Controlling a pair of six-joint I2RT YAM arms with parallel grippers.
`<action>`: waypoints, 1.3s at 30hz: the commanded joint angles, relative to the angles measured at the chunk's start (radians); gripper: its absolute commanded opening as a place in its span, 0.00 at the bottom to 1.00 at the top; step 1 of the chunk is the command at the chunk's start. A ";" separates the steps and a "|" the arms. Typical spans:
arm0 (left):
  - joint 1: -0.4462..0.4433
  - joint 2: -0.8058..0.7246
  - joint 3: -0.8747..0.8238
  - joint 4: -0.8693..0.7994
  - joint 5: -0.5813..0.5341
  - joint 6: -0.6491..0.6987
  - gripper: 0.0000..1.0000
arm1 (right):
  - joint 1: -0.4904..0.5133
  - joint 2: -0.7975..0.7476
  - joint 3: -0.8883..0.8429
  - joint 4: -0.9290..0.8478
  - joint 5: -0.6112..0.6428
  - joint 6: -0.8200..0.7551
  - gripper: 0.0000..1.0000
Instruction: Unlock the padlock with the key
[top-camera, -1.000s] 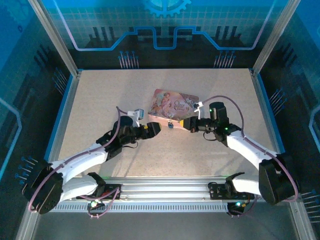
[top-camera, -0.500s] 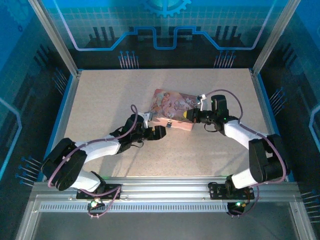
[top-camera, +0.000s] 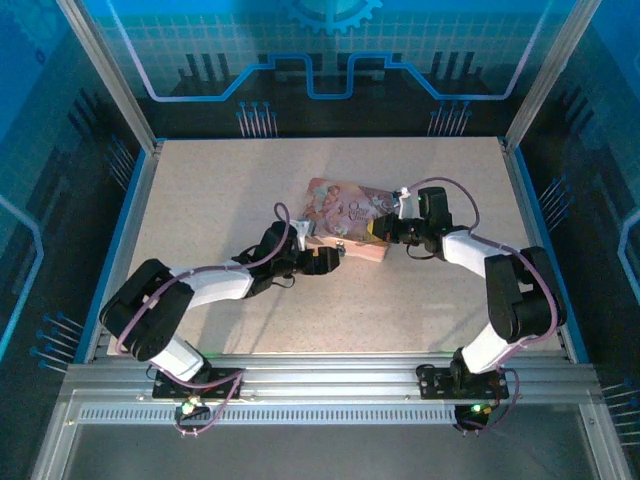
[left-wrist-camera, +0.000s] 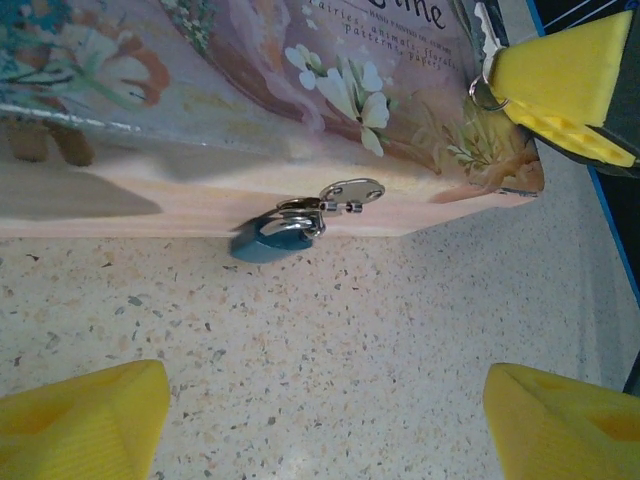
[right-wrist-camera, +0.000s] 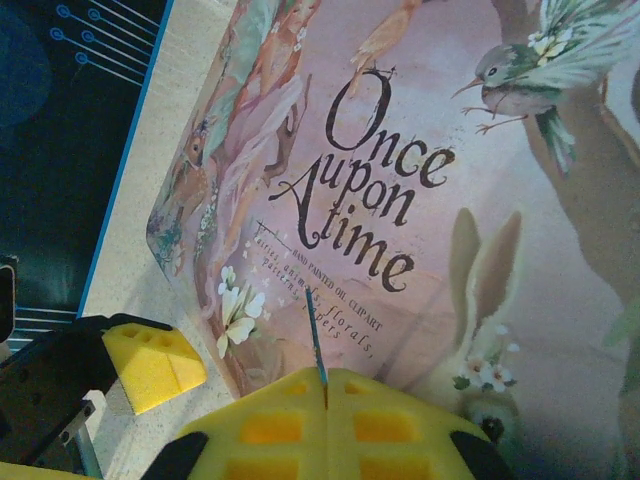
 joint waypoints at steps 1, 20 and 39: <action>0.006 0.024 0.031 0.018 0.000 0.038 0.83 | -0.010 0.014 0.005 -0.062 0.014 -0.019 0.00; 0.015 0.114 0.066 0.042 -0.004 0.066 0.79 | 0.076 -0.003 -0.097 -0.043 0.044 0.041 0.00; 0.041 0.173 0.069 0.136 0.011 0.194 0.76 | 0.104 -0.009 -0.095 -0.057 0.064 0.041 0.00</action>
